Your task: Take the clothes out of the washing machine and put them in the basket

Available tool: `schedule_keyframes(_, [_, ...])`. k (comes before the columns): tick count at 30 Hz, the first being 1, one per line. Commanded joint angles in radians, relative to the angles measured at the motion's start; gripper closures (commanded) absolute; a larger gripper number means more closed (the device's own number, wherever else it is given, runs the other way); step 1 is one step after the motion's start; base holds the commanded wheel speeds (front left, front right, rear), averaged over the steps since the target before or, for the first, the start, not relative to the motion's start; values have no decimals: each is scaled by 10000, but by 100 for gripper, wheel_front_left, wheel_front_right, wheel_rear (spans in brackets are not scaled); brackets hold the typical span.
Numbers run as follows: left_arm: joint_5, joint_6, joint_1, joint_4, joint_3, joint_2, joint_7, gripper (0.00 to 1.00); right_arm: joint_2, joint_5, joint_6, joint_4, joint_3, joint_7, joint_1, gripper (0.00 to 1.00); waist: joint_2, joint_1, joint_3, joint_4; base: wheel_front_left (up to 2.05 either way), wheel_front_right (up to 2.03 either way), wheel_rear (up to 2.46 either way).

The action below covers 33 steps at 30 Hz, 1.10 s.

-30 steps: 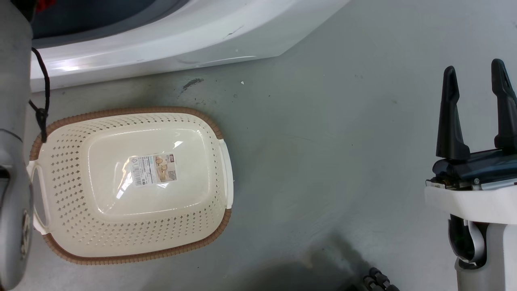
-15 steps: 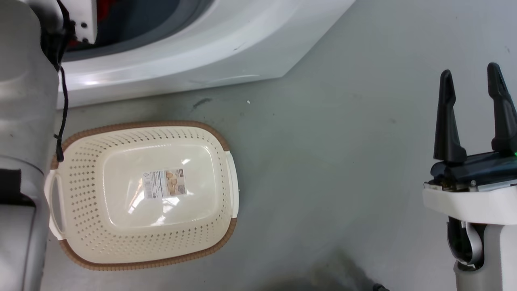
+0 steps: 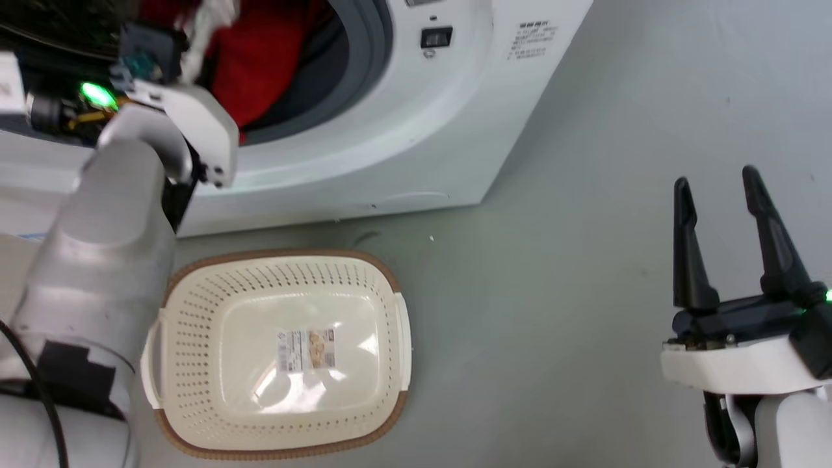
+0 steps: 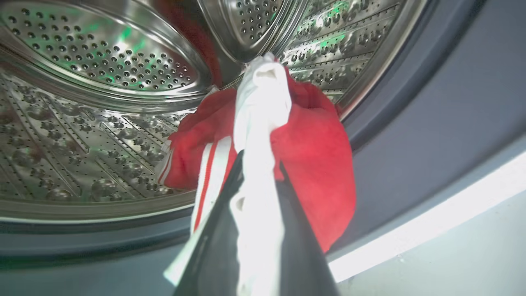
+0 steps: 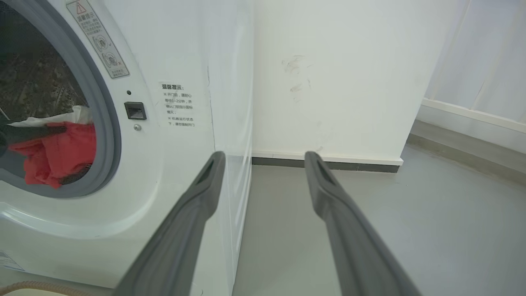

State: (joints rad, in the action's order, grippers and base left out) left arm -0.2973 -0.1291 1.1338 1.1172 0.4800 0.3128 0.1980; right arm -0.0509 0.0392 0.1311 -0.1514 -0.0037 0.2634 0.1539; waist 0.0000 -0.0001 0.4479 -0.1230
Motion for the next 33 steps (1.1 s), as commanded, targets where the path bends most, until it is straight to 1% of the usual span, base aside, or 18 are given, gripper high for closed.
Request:
schedule_keyframes(1, [-75,5,-295,-96,107,-15,163,100,11,-54,-7,60,28,21,-210,0,0,1,-580,283,0,0,0])
schedule_keyframes(7, [-454,4,-1499,-626,377,-59,625,100,11,-211,-7,203,91,21,-776,0,0,1,-1572,584,0,0,0])
schedule_keyframes(10, [-461,27,-2127,-1119,360,73,679,100,10,-240,-7,280,131,21,-1026,0,0,1,-2017,681,0,0,0])
schedule_keyframes(12, [-452,112,-2645,-1774,271,67,686,100,11,-258,-7,316,136,21,-1199,0,0,1,-2297,757,0,0,0])
schedule_keyframes(20, [-359,693,-5284,-4836,-154,427,696,100,13,-251,-7,462,181,21,-1876,0,0,1,-3272,942,0,0,0])
schedule_keyframes(26, [-406,1060,-6977,-6517,-143,721,682,100,11,-196,-7,552,185,21,-2260,0,0,1,-3787,1069,0,0,0])
schedule_keyframes(33, [-497,1454,-8254,-8293,-8,1006,184,100,13,-143,-7,581,187,21,-2513,0,0,1,-4016,1190,0,0,0])
